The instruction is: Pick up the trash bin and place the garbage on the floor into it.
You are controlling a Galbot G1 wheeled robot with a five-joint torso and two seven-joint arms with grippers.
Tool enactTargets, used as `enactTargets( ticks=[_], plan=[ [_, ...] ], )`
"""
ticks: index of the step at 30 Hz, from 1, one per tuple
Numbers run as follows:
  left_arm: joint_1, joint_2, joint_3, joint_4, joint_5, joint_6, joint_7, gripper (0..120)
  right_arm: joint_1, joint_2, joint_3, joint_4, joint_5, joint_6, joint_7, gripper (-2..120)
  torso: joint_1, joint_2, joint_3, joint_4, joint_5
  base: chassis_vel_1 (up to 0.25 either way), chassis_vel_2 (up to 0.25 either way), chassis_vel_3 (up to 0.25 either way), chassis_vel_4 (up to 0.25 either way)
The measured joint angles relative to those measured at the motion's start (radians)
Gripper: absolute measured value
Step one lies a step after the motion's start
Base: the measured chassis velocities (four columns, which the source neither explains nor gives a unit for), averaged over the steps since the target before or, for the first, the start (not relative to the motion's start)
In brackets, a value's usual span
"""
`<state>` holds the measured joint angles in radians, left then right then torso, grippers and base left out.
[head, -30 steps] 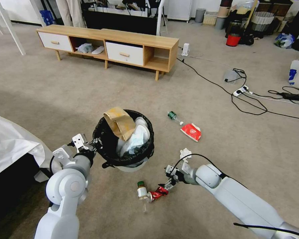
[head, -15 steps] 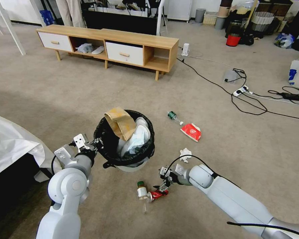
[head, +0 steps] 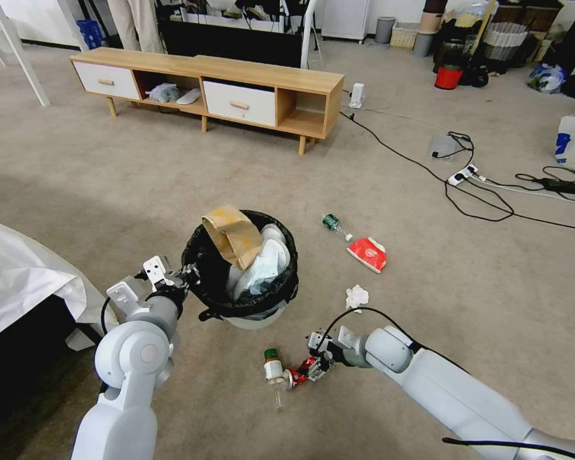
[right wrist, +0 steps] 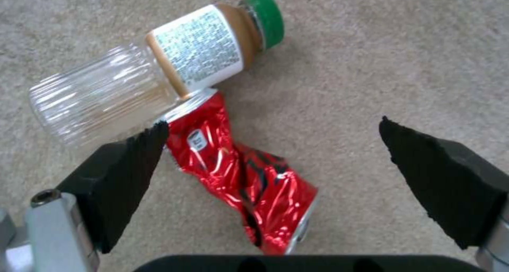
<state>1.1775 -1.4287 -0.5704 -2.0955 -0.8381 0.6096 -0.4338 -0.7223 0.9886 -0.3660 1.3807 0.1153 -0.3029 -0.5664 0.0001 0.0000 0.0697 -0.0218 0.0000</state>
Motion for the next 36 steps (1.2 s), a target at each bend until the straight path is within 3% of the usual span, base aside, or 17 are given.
enactTargets(
  ticks=[22,36],
  plan=[
    [0.027,-0.003,0.004,-0.026,0.012,-0.001,-0.001,4,0.016,0.075,-0.017,-0.164,-0.025,0.090,0.000,100,0.000,0.000,0.000,0.0001,-0.0001,0.000,0.000,0.000,0.000],
    [0.028,-0.002,0.006,-0.028,0.012,-0.001,-0.002,4,0.010,0.092,-0.014,-0.183,-0.035,0.106,-0.001,100,0.000,0.000,0.000,0.0000,-0.0001,0.000,0.000,0.000,0.000]
  ],
)
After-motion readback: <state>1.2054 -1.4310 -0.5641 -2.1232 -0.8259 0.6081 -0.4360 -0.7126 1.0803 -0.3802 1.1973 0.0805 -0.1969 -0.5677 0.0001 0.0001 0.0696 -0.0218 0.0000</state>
